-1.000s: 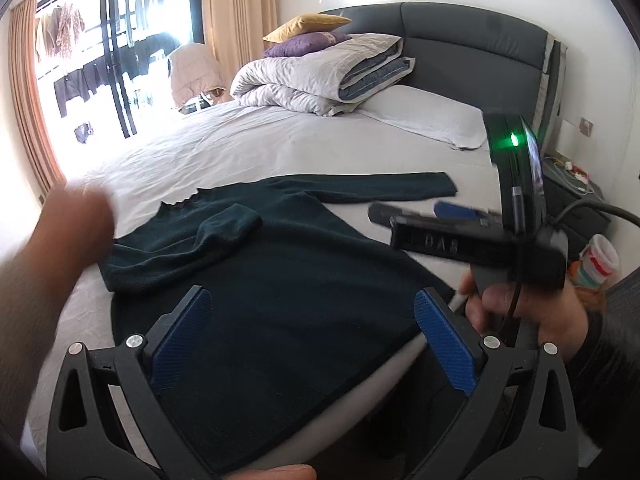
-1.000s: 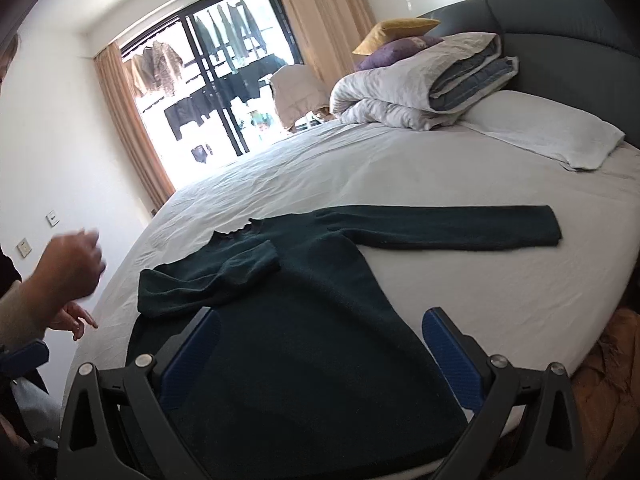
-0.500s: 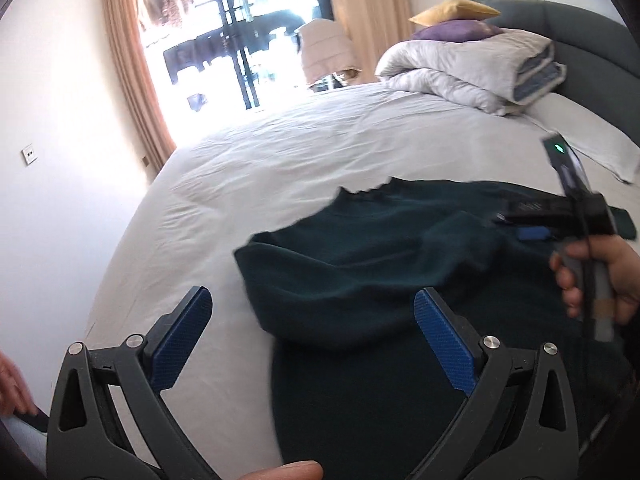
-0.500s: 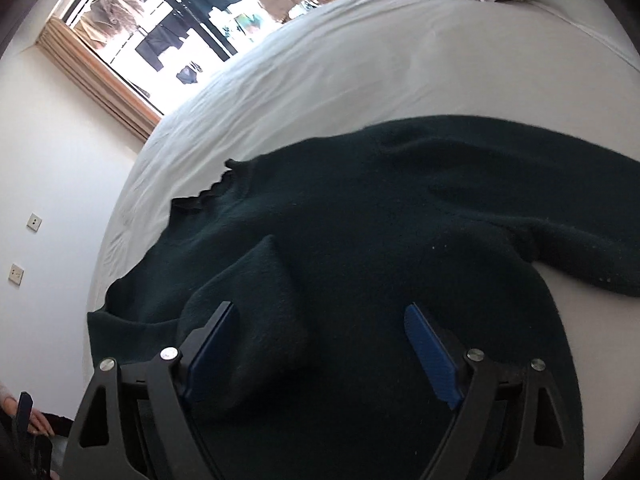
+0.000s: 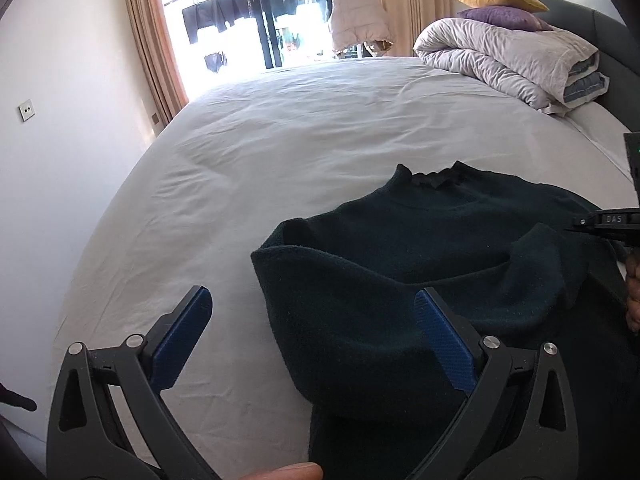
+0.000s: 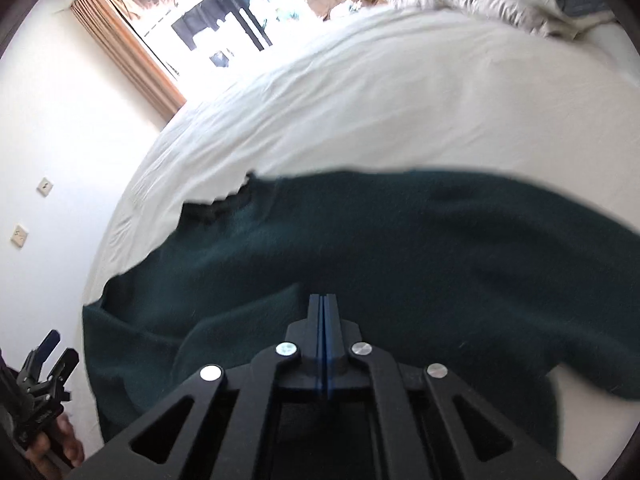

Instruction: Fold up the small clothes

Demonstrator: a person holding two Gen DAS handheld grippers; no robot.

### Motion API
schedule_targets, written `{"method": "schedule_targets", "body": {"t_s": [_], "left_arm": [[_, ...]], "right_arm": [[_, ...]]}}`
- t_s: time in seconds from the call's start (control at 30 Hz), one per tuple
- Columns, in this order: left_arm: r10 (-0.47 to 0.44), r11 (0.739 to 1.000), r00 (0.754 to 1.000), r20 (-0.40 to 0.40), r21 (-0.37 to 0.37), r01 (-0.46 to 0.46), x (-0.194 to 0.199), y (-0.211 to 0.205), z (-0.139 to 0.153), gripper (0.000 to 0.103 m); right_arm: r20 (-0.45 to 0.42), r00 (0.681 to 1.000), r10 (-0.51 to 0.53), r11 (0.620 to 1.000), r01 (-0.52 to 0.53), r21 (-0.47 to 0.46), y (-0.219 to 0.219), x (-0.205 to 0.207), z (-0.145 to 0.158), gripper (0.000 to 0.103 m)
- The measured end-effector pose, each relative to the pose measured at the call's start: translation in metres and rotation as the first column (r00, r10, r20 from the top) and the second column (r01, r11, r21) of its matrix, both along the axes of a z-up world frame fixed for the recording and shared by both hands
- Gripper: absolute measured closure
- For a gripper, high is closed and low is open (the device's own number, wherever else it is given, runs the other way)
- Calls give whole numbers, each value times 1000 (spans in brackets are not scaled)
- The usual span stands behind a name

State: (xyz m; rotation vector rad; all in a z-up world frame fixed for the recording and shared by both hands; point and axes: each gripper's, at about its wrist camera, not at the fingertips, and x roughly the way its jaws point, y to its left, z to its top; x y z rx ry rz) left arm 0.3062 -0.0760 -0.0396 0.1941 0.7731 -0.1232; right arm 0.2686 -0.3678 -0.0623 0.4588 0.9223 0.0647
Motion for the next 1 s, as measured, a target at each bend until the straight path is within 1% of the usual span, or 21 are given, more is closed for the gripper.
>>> {"method": "schedule_targets", "body": {"t_s": [0.07,0.13,0.17,0.2,0.23,0.27,0.3,0.33,0.37,0.43,0.47,0.5,0.53,0.57,0.6,0.63,0.67,0.73,0.83,0.93,1.0], "left_arm": [[10,1000,1000,-5,-14,-10,8,1,0,0],[13,1000,1000,-6,-20,-13,9,0,0,0],[12,1000,1000,-6,-18,-12,9,-1,-2,0],[9,1000,1000,-8,-21,-10,6,0,-3,0],[8,1000,1000,-12,-27,-8,5,0,-5,0],[13,999,1000,-16,-32,-13,3,1,-7,0],[16,999,1000,-22,-40,-17,2,1,-9,0],[17,999,999,-27,-49,-19,0,1,-11,0],[17,998,999,-32,-58,-18,-1,1,-13,0],[14,999,999,-30,-52,-15,-4,-1,-16,0],[12,999,1000,-26,-48,-13,-5,-1,-16,0],[11,999,1000,-26,-50,-12,-6,-1,-17,0],[11,998,1000,-29,-55,-13,-6,1,-18,0],[14,998,999,-32,-62,-16,-5,2,-19,0],[19,998,999,-39,-67,-21,-3,2,-21,0],[23,997,999,-47,-69,-26,-2,3,-24,0],[25,997,998,-54,-71,-29,-1,3,-27,0],[25,997,998,-58,-69,-28,-1,3,-30,0],[26,998,998,-51,-57,-29,3,1,-32,0],[41,997,998,-57,-55,-44,11,0,-32,0],[47,998,996,-79,-38,-50,19,-4,-36,0]], "right_arm": [[37,999,-15,999,14,29,-10,2,10,102],[56,998,-21,999,19,36,-16,4,16,102],[71,997,-5,999,2,43,-15,3,20,102],[95,995,43,998,-47,43,-9,0,25,100],[101,990,94,995,-98,32,0,-3,27,96],[79,989,124,992,-124,-3,10,-1,26,85],[49,988,147,989,-145,-34,19,0,22,54],[19,987,162,986,-161,-45,26,2,16,34],[4,989,149,988,-148,-47,26,2,12,32],[-38,994,101,994,-102,-32,23,4,2,33],[-74,992,106,994,-105,6,22,7,-7,36],[-99,986,134,991,-131,32,26,9,-13,57],[-114,975,191,982,-188,32,37,11,-17,73],[-120,967,225,973,-229,-26,49,10,-18,73],[-119,964,239,964,-250,-87,58,9,-17,81],[-119,962,247,962,-257,-88,59,9,-17,93],[-113,965,237,969,-244,-47,55,10,-16,93],[-93,972,215,976,-217,-9,47,10,-15,95],[-43,982,186,982,-187,2,38,6,-5,96],[47,991,129,991,-130,26,20,7,20,96],[71,991,116,993,-116,7,15,16,26,96]]}}
